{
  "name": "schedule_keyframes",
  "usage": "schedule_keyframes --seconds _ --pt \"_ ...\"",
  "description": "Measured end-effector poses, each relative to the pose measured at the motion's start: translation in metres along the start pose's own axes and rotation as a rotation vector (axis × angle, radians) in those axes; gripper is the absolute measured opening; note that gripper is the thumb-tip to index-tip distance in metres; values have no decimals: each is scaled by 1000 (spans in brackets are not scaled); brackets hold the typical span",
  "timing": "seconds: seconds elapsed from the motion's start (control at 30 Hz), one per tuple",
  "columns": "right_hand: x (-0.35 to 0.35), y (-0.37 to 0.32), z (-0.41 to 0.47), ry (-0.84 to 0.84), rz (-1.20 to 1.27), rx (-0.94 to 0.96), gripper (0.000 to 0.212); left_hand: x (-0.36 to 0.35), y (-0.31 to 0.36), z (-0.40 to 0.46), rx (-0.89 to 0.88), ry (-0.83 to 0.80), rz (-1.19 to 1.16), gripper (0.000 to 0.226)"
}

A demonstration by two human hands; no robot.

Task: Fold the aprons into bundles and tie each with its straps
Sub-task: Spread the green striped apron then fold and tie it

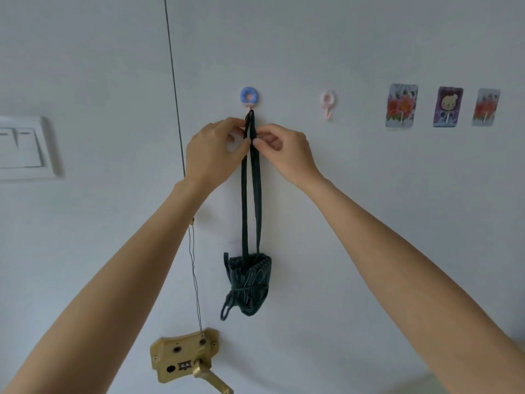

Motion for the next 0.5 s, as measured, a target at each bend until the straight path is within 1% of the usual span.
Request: schedule_keyframes --seconds 0.07,0.13,0.17,0.23,0.3,0.37,0.43,0.5 --pt "4 4 -16 -21 49 -22 22 4 -3 -17 66 -19 -100 27" --pt "10 14 -43 -34 70 -56 24 2 -5 -44 155 -72 -187 27" --pt "10 22 -61 -54 66 -81 27 -2 -6 -62 192 -124 -212 30" --pt "4 43 -99 -121 34 -152 35 -19 -9 -98 244 -284 -221 43" --pt "-11 70 -140 -253 -31 -253 40 -41 -11 -140 286 -487 -180 62" --pt "-23 90 -169 -354 -70 -343 42 -59 -14 -176 313 -652 -114 76" --pt "-31 99 -194 -388 -4 -429 42 -73 -10 -205 343 -753 -104 84" --pt "-37 100 -211 -349 156 -501 38 -79 -1 -222 391 -763 -223 83"
Point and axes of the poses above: each hand's wrist, its own z-axis towards the middle knuckle, its own x-axis out of the back of the hand, y = z × x, the point moved 9 cm from there along z, towards the middle knuckle, and after that the axes turned 11 degrees about z, right-handed, at the moved point
